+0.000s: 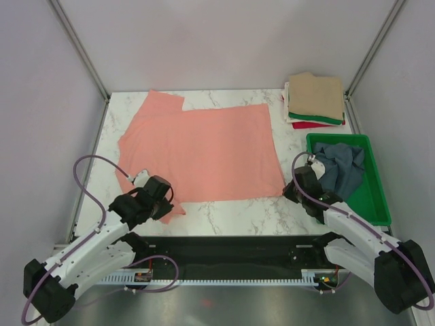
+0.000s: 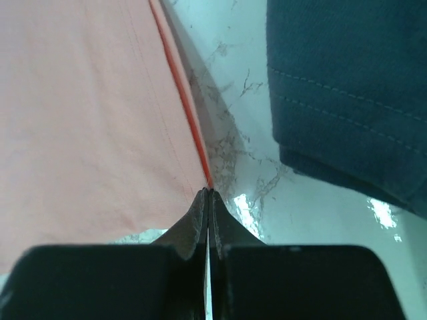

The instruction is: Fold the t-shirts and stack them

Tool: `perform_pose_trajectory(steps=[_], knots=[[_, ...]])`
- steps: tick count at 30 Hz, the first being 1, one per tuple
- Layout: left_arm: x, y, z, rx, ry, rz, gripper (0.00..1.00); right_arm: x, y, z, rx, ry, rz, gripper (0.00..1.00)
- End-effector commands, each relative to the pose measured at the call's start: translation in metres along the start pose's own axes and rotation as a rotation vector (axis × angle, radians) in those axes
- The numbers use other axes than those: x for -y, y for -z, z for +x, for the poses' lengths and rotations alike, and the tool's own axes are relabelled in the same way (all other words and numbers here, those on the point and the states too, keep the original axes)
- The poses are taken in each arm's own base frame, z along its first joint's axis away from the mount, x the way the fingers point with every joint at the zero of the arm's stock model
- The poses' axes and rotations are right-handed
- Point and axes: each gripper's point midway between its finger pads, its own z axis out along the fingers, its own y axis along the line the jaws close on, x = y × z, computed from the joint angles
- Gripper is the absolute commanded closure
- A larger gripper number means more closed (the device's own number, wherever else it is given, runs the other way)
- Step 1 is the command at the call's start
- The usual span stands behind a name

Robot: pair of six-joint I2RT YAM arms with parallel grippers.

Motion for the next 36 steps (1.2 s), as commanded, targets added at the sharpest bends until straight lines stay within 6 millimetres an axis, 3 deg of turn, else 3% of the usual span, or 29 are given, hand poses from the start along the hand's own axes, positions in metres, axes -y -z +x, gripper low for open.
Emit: perform_pose_trajectory(steps=[1, 5, 11, 15, 19, 23, 27, 36], knots=[[0.014, 0.023, -0.018, 0.016, -0.086, 0.027, 0.98, -0.015, 0.017, -0.021, 0.039, 0.016, -0.034, 1.0], [0.031, 0.042, -0.046, 0.067, -0.175, 0.027, 0.98, -0.035, 0.025, -0.039, 0.056, 0.03, -0.078, 1.0], [0.044, 0.039, -0.094, 0.069, -0.292, -0.028, 0.98, -0.063, 0.021, -0.068, 0.098, 0.065, -0.095, 1.0], [0.05, 0.026, -0.129, 0.07, -0.316, -0.056, 0.98, -0.08, 0.011, -0.091, 0.12, 0.081, -0.099, 1.0], [0.048, 0.01, -0.166, 0.08, -0.308, -0.112, 0.98, -0.083, -0.014, -0.105, 0.113, 0.087, -0.064, 1.0], [0.059, -0.006, -0.197, 0.093, -0.309, -0.127, 0.98, -0.088, -0.034, -0.116, 0.103, 0.08, -0.06, 1.0], [0.063, -0.035, -0.211, 0.034, -0.328, -0.159, 0.98, -0.098, -0.049, -0.129, 0.102, 0.082, -0.067, 1.0], [0.076, -0.056, -0.251, 0.033, -0.359, -0.196, 0.98, -0.097, -0.085, -0.141, 0.076, 0.06, -0.039, 1.0]])
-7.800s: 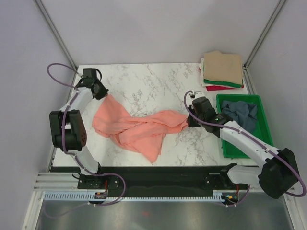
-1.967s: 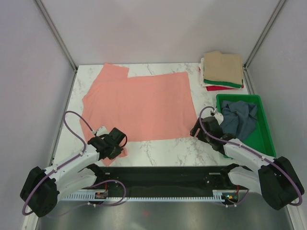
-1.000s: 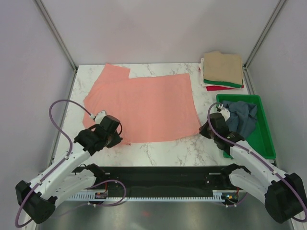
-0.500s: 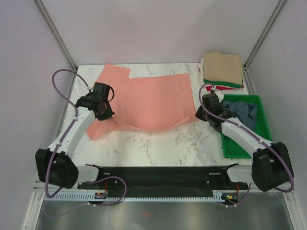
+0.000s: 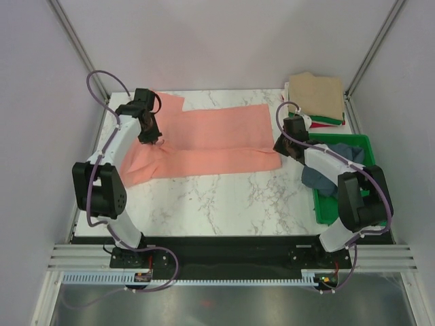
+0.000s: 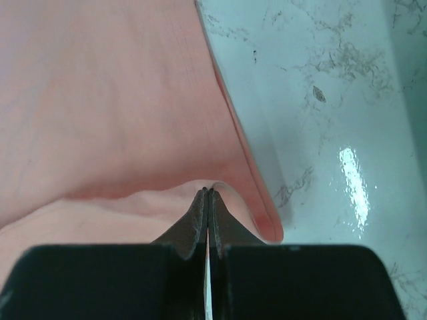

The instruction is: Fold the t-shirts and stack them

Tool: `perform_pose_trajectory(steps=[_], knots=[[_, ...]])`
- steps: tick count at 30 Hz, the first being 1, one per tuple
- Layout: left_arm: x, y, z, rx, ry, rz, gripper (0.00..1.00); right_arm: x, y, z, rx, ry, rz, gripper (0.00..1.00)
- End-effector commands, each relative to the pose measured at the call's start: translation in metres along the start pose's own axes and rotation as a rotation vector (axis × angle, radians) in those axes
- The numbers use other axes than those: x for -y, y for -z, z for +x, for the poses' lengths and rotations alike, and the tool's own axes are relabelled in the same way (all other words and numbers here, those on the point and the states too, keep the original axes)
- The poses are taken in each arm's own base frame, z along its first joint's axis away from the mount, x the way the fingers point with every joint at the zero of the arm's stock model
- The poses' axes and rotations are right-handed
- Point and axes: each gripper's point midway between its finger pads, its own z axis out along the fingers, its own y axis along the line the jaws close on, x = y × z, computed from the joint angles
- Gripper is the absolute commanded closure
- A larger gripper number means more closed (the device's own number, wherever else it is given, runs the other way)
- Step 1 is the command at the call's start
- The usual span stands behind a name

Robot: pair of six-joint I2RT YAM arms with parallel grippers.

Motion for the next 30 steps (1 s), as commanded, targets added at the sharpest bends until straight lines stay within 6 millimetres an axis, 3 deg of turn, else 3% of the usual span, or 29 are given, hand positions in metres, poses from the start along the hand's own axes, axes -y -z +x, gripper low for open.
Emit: perform_pose_trajectory(steps=[1, 6, 11, 12, 14, 15, 16, 17, 18, 19, 21, 23, 24, 25, 26, 27, 28, 29, 30], knots=[[0.003, 0.003, -0.031, 0.046, -0.068, 0.001, 0.98, -0.011, -0.009, -0.022, 0.044, -0.015, -0.034, 1.0], [0.006, -0.02, -0.038, -0.008, -0.106, -0.04, 0.98, -0.01, -0.024, -0.021, 0.029, -0.024, -0.03, 1.0], [0.001, -0.043, -0.04, -0.068, -0.091, -0.074, 0.91, -0.015, -0.045, -0.023, -0.002, -0.03, -0.044, 1.0], [-0.004, -0.052, -0.038, -0.092, -0.085, -0.098, 0.89, -0.022, -0.046, -0.029, -0.001, -0.027, -0.067, 1.0], [-0.013, -0.049, -0.046, -0.092, -0.063, -0.14, 0.72, -0.022, -0.053, -0.035, -0.008, -0.026, -0.071, 0.97], [-0.018, -0.047, -0.05, -0.086, -0.046, -0.156, 0.61, -0.03, -0.052, -0.047, 0.006, -0.026, -0.088, 0.89], [-0.024, -0.04, -0.054, -0.071, -0.022, -0.171, 0.4, -0.024, -0.055, -0.049, -0.008, -0.013, -0.074, 0.76], [-0.03, -0.034, -0.058, -0.048, 0.018, -0.194, 0.31, -0.023, -0.054, -0.054, -0.004, -0.008, -0.071, 0.42], [-0.034, -0.03, -0.059, -0.032, 0.046, -0.203, 0.25, -0.022, -0.052, -0.061, 0.005, -0.004, -0.065, 0.28], [-0.037, -0.008, -0.066, 0.025, 0.078, -0.191, 0.17, -0.016, -0.047, -0.069, 0.026, 0.001, -0.041, 0.19], [-0.046, -0.006, -0.053, 0.05, 0.149, -0.205, 0.13, -0.004, -0.041, -0.065, 0.032, 0.005, -0.011, 0.05], [-0.048, -0.001, -0.032, 0.074, 0.241, -0.159, 0.12, -0.003, -0.029, -0.066, 0.041, 0.012, -0.019, 0.02], [-0.051, -0.001, -0.025, 0.087, 0.275, -0.146, 0.12, 0.004, -0.027, -0.051, 0.009, 0.016, -0.015, 0.02], [-0.057, -0.003, -0.015, 0.091, 0.314, -0.143, 0.12, 0.001, -0.016, -0.054, 0.023, 0.013, -0.043, 0.02], [-0.059, -0.003, 0.016, 0.061, 0.362, -0.113, 0.12, -0.002, -0.01, -0.046, 0.005, 0.009, -0.074, 0.02], [-0.063, -0.008, 0.014, 0.104, 0.429, -0.074, 0.12, 0.009, -0.008, -0.025, -0.031, 0.007, -0.066, 0.02], [-0.078, -0.023, 0.047, 0.047, 0.505, -0.086, 0.12, 0.006, 0.003, -0.026, -0.01, 0.006, -0.096, 0.02], [-0.076, -0.025, 0.054, 0.049, 0.546, -0.033, 0.12, 0.007, 0.008, -0.016, -0.03, -0.001, -0.118, 0.02], [-0.084, -0.021, 0.045, 0.123, 0.602, 0.004, 0.12, 0.016, 0.013, -0.002, -0.046, -0.002, -0.115, 0.02]])
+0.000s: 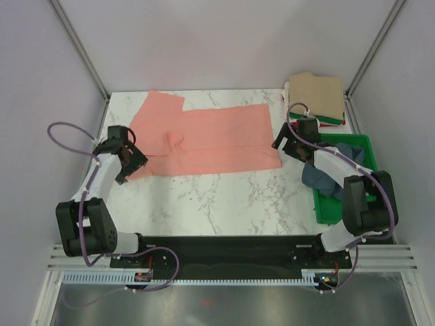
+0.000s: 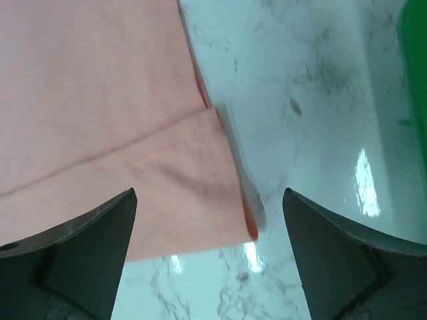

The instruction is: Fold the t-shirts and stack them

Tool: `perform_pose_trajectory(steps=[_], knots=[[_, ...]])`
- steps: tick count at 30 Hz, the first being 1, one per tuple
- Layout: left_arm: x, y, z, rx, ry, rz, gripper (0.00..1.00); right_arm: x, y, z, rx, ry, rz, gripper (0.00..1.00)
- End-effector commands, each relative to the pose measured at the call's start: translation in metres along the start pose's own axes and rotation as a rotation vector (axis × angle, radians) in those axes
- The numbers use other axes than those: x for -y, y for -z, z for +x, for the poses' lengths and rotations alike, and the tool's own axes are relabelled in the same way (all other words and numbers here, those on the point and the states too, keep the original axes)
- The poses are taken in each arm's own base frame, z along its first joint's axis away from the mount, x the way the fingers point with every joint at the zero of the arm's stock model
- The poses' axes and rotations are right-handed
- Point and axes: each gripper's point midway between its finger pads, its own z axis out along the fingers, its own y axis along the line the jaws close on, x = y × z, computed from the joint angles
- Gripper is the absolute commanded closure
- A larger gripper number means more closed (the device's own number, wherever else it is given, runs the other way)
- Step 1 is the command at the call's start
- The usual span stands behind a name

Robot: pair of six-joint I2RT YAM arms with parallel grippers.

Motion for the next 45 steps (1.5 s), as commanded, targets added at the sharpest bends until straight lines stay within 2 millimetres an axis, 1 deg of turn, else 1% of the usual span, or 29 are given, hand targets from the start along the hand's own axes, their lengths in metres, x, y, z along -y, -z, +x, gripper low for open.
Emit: perform_pose_trajectory(steps=[1, 2, 3, 4, 5, 6, 8, 9, 10, 16, 19, 20, 22, 23, 27, 31, 34, 35, 36, 37, 38, 39, 40, 41, 42, 43, 44, 45], knots=[[-0.004, -0.02, -0.001, 0.062, 0.28, 0.136, 0.12, 0.0, 0.022, 0.024, -0.018, 0.006, -0.073, 0.02], [-0.013, -0.03, 0.019, 0.024, 0.3, 0.124, 0.12, 0.01, 0.022, 0.041, -0.05, 0.005, -0.061, 0.02], [-0.019, -0.034, 0.017, 0.029, 0.334, 0.125, 0.12, 0.009, 0.025, 0.043, -0.044, 0.004, -0.078, 0.02], [-0.025, -0.042, 0.029, 0.001, 0.356, 0.113, 0.12, 0.011, 0.024, 0.048, -0.054, 0.0, -0.083, 0.03], [-0.026, -0.045, 0.033, -0.014, 0.369, 0.121, 0.13, 0.013, 0.023, 0.054, -0.067, -0.002, -0.087, 0.04], [-0.03, -0.049, 0.035, -0.019, 0.387, 0.114, 0.13, 0.014, 0.019, 0.065, -0.095, -0.006, -0.097, 0.05], [-0.034, -0.055, 0.039, -0.011, 0.406, 0.109, 0.14, 0.017, 0.015, 0.075, -0.124, -0.012, -0.1, 0.07], [-0.034, -0.056, 0.038, -0.001, 0.414, 0.115, 0.14, 0.017, 0.01, 0.079, -0.132, -0.019, -0.105, 0.08], [-0.035, -0.059, 0.034, 0.028, 0.421, 0.129, 0.14, 0.021, 0.004, 0.088, -0.16, -0.024, -0.097, 0.1], [-0.043, -0.059, 0.029, 0.07, 0.454, 0.097, 0.13, 0.02, -0.006, 0.09, -0.162, -0.033, -0.108, 0.14], [-0.049, -0.063, 0.031, 0.071, 0.478, 0.066, 0.13, 0.019, -0.011, 0.092, -0.168, -0.04, -0.111, 0.18], [-0.051, -0.064, 0.032, 0.076, 0.488, 0.056, 0.13, 0.018, -0.012, 0.093, -0.174, -0.046, -0.119, 0.22], [-0.053, -0.065, 0.029, 0.092, 0.505, 0.053, 0.13, 0.017, -0.014, 0.094, -0.177, -0.049, -0.128, 0.25], [-0.054, -0.066, 0.028, 0.101, 0.51, 0.043, 0.13, 0.017, -0.015, 0.095, -0.178, -0.049, -0.13, 0.29], [-0.061, -0.071, 0.018, 0.131, 0.541, 0.017, 0.13, 0.017, -0.017, 0.096, -0.179, -0.046, -0.133, 0.35], [-0.06, -0.08, 0.011, 0.14, 0.556, 0.011, 0.15, 0.017, -0.02, 0.096, -0.177, -0.048, -0.134, 0.4], [-0.061, -0.091, 0.013, 0.117, 0.566, -0.012, 0.18, 0.017, -0.023, 0.1, -0.192, -0.05, -0.139, 0.49], [-0.059, -0.093, 0.011, 0.117, 0.571, 0.005, 0.19, 0.016, -0.024, 0.1, -0.195, -0.051, -0.14, 0.55], [-0.057, -0.096, 0.011, 0.114, 0.573, 0.011, 0.21, 0.017, -0.025, 0.102, -0.2, -0.049, -0.14, 0.58], [-0.055, -0.098, 0.012, 0.111, 0.571, 0.018, 0.3, 0.018, -0.026, 0.102, -0.199, -0.049, -0.138, 0.6], [-0.051, -0.101, 0.01, 0.109, 0.57, 0.04, 0.4, 0.019, -0.027, 0.103, -0.202, -0.051, -0.134, 0.68], [-0.05, -0.103, 0.009, 0.108, 0.568, 0.048, 0.57, 0.02, -0.028, 0.104, -0.202, -0.048, -0.133, 0.72], [-0.048, -0.102, 0.003, 0.118, 0.56, 0.055, 0.8, 0.02, -0.028, 0.105, -0.206, -0.047, -0.129, 0.78], [-0.047, -0.103, 0.0, 0.122, 0.556, 0.056, 0.89, 0.021, -0.029, 0.105, -0.204, -0.047, -0.125, 0.89], [-0.047, -0.103, -0.001, 0.119, 0.55, 0.057, 0.98, 0.021, -0.029, 0.104, -0.2, -0.047, -0.124, 0.94], [-0.044, -0.102, -0.007, 0.125, 0.538, 0.067, 0.98, 0.022, -0.029, 0.104, -0.198, -0.049, -0.121, 0.99], [-0.044, -0.099, -0.01, 0.132, 0.537, 0.071, 0.98, 0.022, -0.029, 0.103, -0.196, -0.051, -0.118, 1.0], [-0.044, -0.092, -0.014, 0.144, 0.54, 0.077, 0.98, 0.02, -0.028, 0.099, -0.183, -0.054, -0.12, 1.0]])
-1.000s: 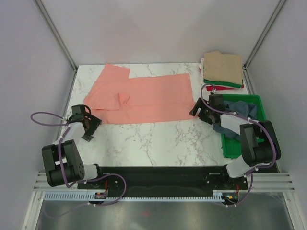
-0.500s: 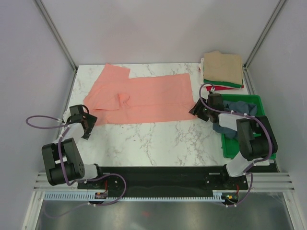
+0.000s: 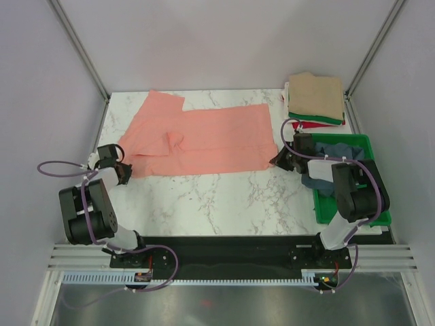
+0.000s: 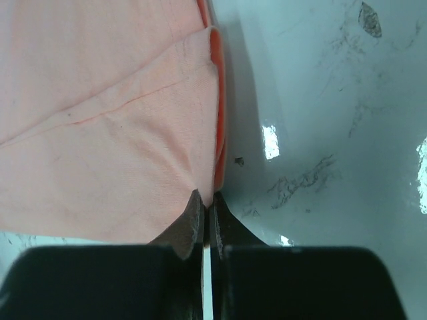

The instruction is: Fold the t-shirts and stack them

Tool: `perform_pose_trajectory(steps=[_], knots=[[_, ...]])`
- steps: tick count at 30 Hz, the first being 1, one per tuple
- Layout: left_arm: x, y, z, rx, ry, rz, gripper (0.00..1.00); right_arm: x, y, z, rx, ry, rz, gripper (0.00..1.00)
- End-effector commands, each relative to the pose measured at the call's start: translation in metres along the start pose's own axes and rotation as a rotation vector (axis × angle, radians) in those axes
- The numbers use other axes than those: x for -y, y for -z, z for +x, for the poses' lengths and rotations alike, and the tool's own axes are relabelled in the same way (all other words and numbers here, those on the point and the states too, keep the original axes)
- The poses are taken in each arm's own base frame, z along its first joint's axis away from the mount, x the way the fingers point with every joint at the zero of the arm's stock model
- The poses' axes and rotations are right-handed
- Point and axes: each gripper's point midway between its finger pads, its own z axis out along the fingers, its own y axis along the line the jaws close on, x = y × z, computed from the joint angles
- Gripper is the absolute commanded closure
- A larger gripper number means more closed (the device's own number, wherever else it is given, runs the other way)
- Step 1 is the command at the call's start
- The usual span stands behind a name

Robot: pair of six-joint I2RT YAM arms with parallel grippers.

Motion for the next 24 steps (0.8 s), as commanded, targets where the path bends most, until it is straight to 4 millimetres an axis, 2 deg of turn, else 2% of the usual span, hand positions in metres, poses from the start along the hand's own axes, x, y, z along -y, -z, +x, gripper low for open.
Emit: perform_pose_trajectory(steps=[1, 5, 7, 9, 12, 14, 19, 23, 24], knots=[[0.013, 0.009, -0.016, 0.034, -0.004, 0.033, 0.98, 0.015, 0.0, 0.014, -0.042, -0.011, 0.062, 1.0], [0.026, 0.037, -0.042, 0.089, 0.04, 0.081, 0.98, 0.003, 0.016, -0.019, 0.046, -0.024, 0.055, 1.0], [0.027, 0.05, -0.056, 0.107, 0.077, 0.097, 0.98, 0.003, 0.033, -0.041, 0.101, -0.04, 0.064, 1.0], [0.028, 0.058, -0.059, 0.094, 0.112, 0.135, 0.98, 0.002, 0.054, -0.064, 0.171, -0.055, 0.062, 1.0], [0.024, 0.072, -0.059, 0.114, 0.124, 0.171, 0.98, -0.003, 0.077, -0.075, 0.24, -0.048, 0.051, 1.0], [0.016, 0.072, -0.049, 0.108, 0.126, 0.18, 0.98, 0.001, 0.078, -0.066, 0.227, -0.051, 0.047, 1.0], [-0.014, 0.05, -0.007, -0.047, 0.108, 0.1, 0.98, 0.017, 0.057, -0.025, 0.082, -0.07, 0.051, 1.0], [-0.029, 0.053, 0.008, -0.059, 0.106, 0.096, 0.98, 0.034, 0.065, -0.009, 0.093, -0.069, 0.098, 1.0], [-0.029, 0.059, 0.006, -0.039, 0.106, 0.113, 0.93, 0.038, 0.067, -0.007, 0.094, -0.074, 0.114, 1.0]])
